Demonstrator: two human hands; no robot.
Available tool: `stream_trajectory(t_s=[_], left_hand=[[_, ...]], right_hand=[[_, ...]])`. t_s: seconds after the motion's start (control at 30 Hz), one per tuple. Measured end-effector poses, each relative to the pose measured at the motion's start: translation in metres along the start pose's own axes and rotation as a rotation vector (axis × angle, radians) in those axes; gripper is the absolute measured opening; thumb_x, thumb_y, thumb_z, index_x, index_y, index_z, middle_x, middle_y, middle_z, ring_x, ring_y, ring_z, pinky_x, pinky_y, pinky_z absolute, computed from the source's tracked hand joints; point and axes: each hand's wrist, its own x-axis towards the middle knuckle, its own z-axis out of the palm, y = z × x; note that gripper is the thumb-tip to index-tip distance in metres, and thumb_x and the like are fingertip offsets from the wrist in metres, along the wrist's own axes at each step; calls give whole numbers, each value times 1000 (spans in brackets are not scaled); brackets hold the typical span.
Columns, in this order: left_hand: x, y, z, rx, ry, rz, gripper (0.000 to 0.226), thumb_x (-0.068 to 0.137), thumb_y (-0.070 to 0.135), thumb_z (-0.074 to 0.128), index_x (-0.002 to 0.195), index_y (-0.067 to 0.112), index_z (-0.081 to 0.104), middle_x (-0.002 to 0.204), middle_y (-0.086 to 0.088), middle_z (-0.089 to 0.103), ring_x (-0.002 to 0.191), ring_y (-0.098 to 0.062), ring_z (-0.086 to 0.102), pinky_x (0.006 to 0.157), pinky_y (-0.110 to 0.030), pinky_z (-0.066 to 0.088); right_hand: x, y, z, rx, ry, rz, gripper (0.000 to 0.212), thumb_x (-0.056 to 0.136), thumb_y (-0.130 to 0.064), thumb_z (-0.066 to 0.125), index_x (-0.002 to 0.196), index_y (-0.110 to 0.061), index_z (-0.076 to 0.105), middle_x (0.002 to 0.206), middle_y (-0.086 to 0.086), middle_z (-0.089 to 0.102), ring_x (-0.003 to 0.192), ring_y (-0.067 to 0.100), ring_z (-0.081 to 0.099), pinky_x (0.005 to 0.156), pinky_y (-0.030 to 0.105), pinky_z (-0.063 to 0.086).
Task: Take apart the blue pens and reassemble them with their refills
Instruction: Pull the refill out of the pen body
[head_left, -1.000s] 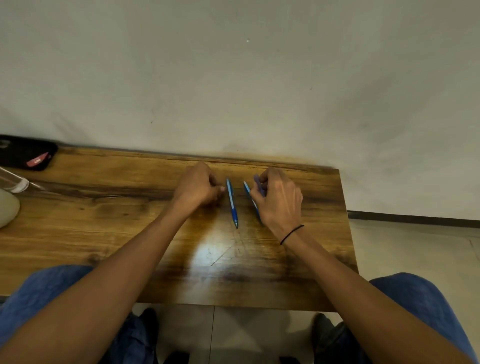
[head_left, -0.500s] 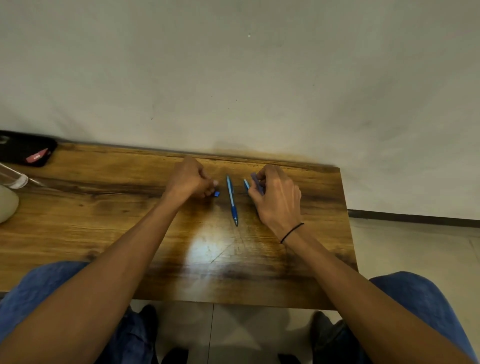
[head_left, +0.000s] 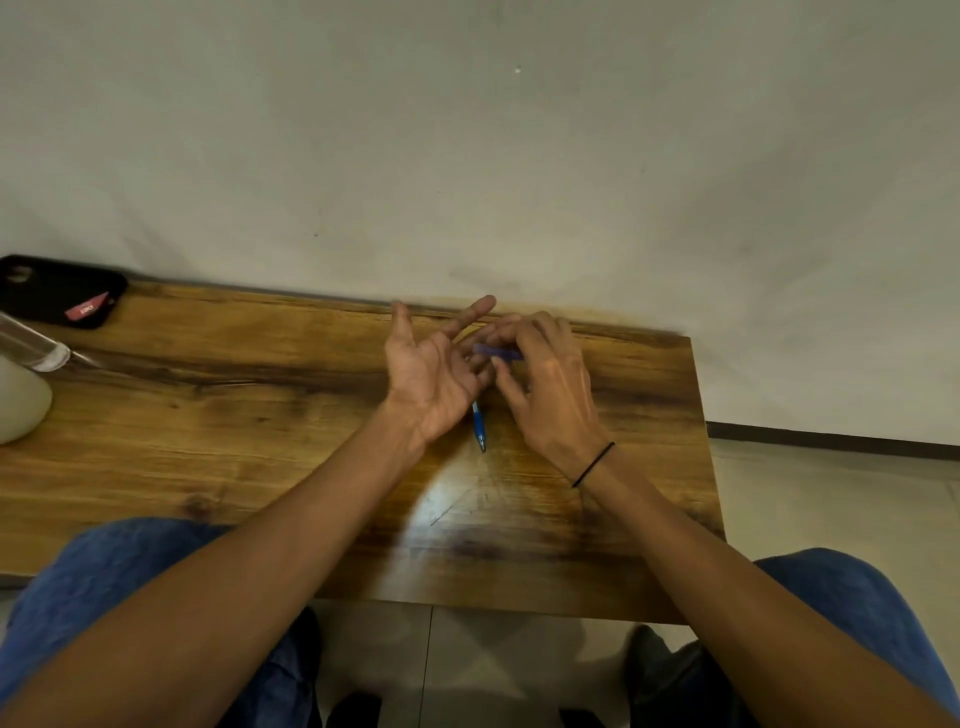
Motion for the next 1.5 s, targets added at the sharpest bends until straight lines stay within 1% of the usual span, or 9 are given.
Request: stream_trajectory(t_s=[0.1,0.3,0.4,0.53,0.7,0.83,1.0,1.1,1.5], left_hand=[[0,-4,-1,-68,-52,8,112,93,87,9,153,1,49,118,-27,70,81,-24,67,77,-36,54],[0,-3,1,-79,-128,27,119,88,92,5,155,3,46,150,-32,54,151,-48,38,121,-59,33],[-2,-4,2,-82,-124,42,122,85,95,5,155,4,46,149,-31,55,140,-43,52,103,-47,52],[-5,-4,6,-90,-113,52,124,84,96,6,155,1,44,149,-33,55,136,-43,48,96,-42,44],[-6,-5,6,-83,-108,40,124,85,95,4,156,2,44,152,-32,52,151,-46,38,111,-53,43],[-6,-5,6,-68,-99,37,123,85,95,6,156,1,44,151,-33,52,156,-47,29,128,-48,15],[-5,-8,5,-52,-127,46,122,86,94,5,156,1,44,152,-33,51,148,-47,41,126,-54,24],[-5,-8,5,-59,-135,50,122,87,94,6,156,0,43,153,-34,51,156,-47,28,130,-50,13],[-3,-6,6,-65,-146,74,122,86,94,7,156,1,44,152,-34,51,123,-41,57,99,-44,44]], right_hand=[[2,-2,-3,-22,-34,-67,27,88,2,68,113,-9,67,119,9,61,107,25,51,81,40,52],[4,1,-5,9,-87,-142,44,84,18,62,121,-6,66,116,12,67,105,25,53,82,28,45],[5,1,-5,3,-84,-136,54,85,19,64,132,-7,64,119,11,65,106,25,53,79,33,50],[5,2,-5,-8,-85,-189,37,85,15,72,112,-10,76,110,6,65,104,26,51,73,30,45],[6,-2,-6,-5,-97,-181,67,77,21,64,136,-12,62,121,9,64,110,23,50,82,28,47],[6,0,-7,-21,-99,-233,40,82,17,69,112,-9,74,112,8,65,106,26,52,75,38,52],[7,0,-9,-17,-95,-206,60,77,21,66,128,-10,65,122,8,64,112,26,52,80,37,54],[6,1,-8,-41,-103,-234,40,81,17,71,112,-9,73,116,7,66,108,27,53,78,42,54],[6,1,-8,-25,-87,-206,51,78,20,71,117,-12,71,119,5,65,109,25,52,76,39,54]])
